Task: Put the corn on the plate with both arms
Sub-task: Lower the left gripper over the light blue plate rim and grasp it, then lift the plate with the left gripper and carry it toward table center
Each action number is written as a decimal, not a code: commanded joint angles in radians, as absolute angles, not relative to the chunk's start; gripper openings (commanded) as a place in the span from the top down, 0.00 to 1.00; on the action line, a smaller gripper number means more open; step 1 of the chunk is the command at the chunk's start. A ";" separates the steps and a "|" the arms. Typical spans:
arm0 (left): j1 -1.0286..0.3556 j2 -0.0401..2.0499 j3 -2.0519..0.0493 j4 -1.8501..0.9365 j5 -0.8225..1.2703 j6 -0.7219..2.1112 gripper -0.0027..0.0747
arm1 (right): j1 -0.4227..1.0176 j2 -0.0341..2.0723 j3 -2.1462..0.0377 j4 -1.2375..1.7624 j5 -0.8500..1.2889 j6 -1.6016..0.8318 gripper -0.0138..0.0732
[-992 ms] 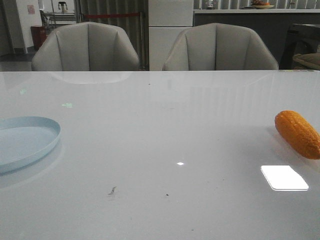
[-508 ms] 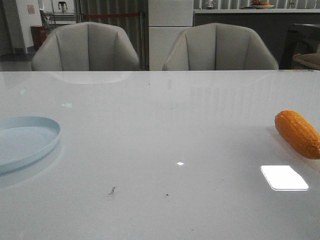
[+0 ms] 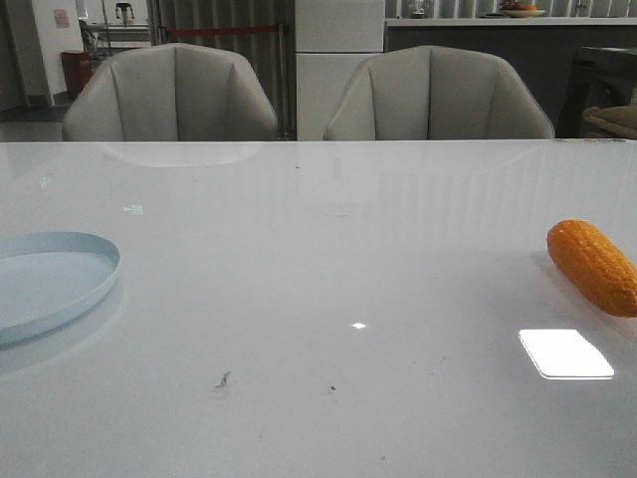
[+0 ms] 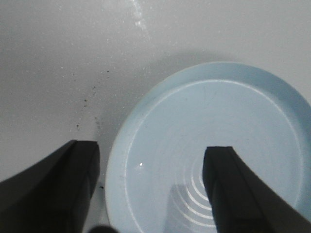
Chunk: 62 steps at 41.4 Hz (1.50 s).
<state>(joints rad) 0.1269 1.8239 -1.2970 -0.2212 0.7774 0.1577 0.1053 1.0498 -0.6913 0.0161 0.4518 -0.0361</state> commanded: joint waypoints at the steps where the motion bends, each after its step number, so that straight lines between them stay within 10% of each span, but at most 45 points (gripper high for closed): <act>1: 0.129 1.844 -1.369 -0.242 0.802 0.156 0.31 | 0.098 1.038 -0.728 0.015 0.416 -0.037 0.21; 26: 0.129 1.959 -1.394 -0.240 0.842 0.156 0.32 | 0.098 1.038 -0.728 0.015 0.435 -0.037 0.21; 39: 0.129 1.959 -1.394 -0.240 0.870 0.159 0.86 | 0.098 1.038 -0.728 0.015 0.435 -0.037 0.21; 62: 0.112 1.942 -1.556 -0.270 1.058 0.159 0.84 | 0.098 1.038 -0.728 0.015 0.436 -0.037 0.21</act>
